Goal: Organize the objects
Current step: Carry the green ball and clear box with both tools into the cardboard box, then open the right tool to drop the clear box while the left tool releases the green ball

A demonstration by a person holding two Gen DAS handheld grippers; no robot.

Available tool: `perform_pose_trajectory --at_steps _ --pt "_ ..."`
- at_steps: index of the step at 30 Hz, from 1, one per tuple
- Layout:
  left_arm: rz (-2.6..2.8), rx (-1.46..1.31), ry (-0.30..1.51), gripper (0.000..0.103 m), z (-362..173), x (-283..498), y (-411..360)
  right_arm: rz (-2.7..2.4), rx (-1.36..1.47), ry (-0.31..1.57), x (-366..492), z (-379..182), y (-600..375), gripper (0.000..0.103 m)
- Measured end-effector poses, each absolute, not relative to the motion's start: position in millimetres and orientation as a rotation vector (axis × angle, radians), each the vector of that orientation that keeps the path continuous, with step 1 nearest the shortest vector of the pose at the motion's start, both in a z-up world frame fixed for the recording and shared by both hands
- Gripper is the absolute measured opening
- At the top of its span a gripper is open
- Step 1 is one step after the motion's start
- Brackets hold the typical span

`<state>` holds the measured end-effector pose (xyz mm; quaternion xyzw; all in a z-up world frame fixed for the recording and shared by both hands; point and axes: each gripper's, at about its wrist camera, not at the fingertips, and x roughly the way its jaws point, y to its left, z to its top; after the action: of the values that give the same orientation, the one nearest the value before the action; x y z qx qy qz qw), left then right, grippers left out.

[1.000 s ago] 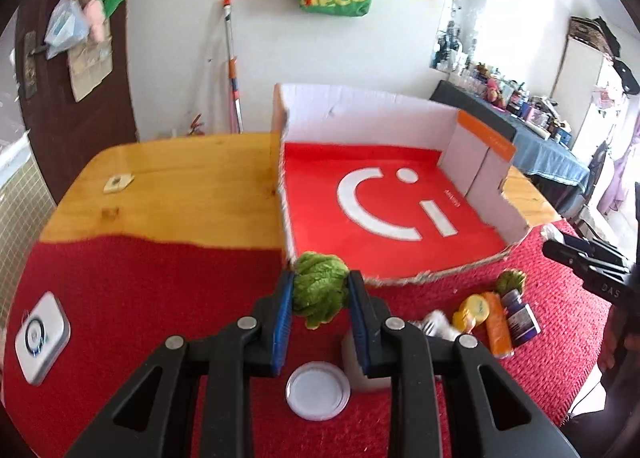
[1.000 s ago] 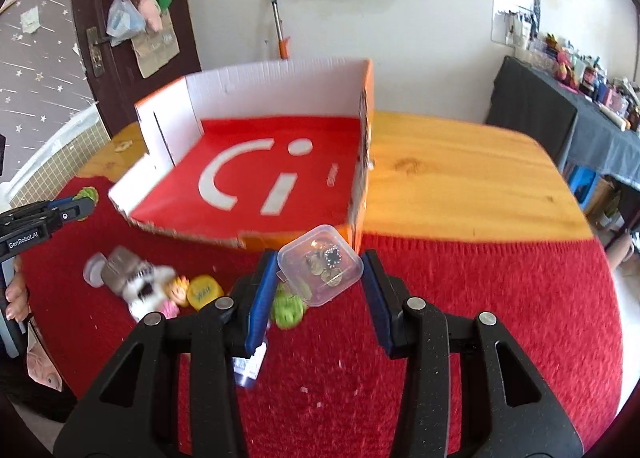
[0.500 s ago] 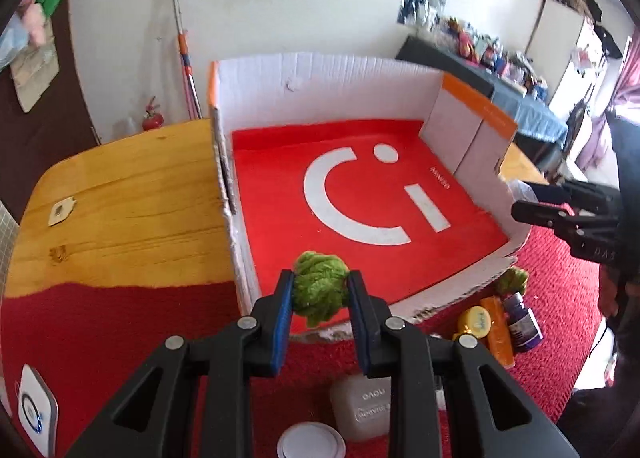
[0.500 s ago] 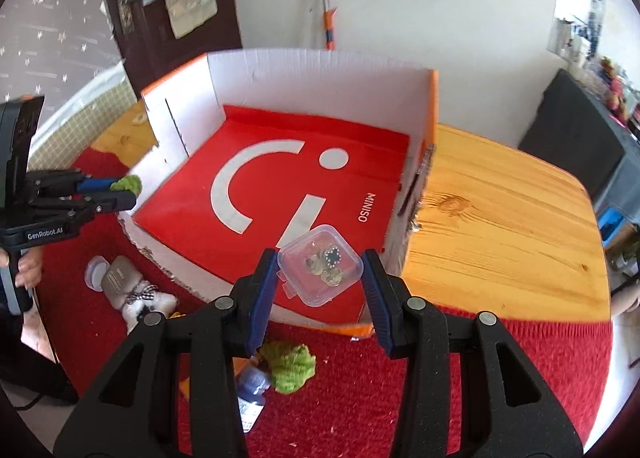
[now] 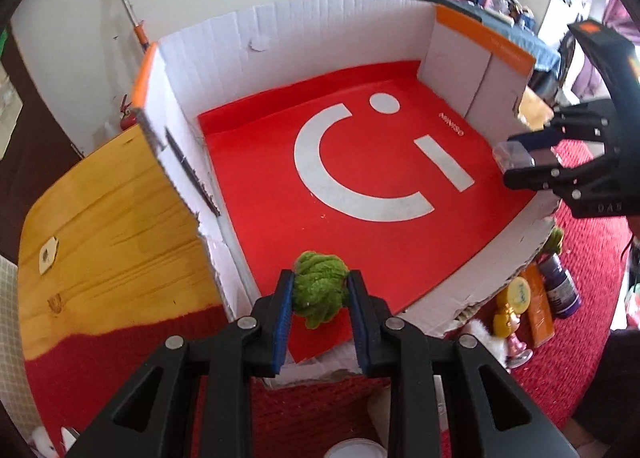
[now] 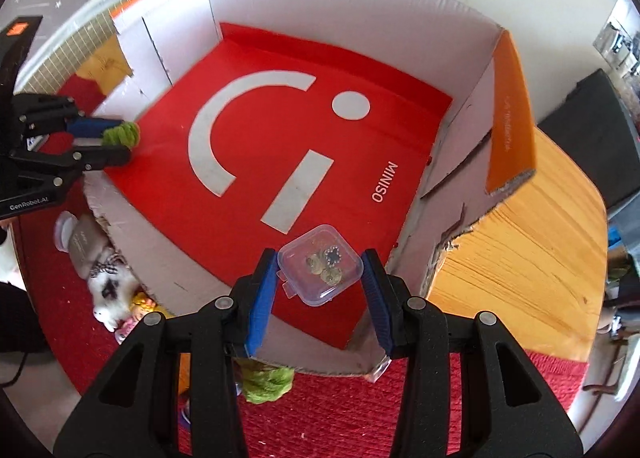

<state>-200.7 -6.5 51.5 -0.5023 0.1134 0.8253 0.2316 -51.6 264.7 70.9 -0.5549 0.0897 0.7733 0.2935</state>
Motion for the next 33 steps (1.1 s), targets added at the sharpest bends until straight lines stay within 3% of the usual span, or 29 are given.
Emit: perform_pose_trajectory --at_steps 16,33 --pt "2.145 -1.400 0.535 0.028 44.2 -201.9 8.5 1.977 -1.607 0.250 -52.8 54.7 260.4 0.041" --pt "2.091 -1.401 0.569 0.028 44.5 -206.0 13.0 1.964 -1.632 0.271 -37.8 50.9 247.3 0.041"
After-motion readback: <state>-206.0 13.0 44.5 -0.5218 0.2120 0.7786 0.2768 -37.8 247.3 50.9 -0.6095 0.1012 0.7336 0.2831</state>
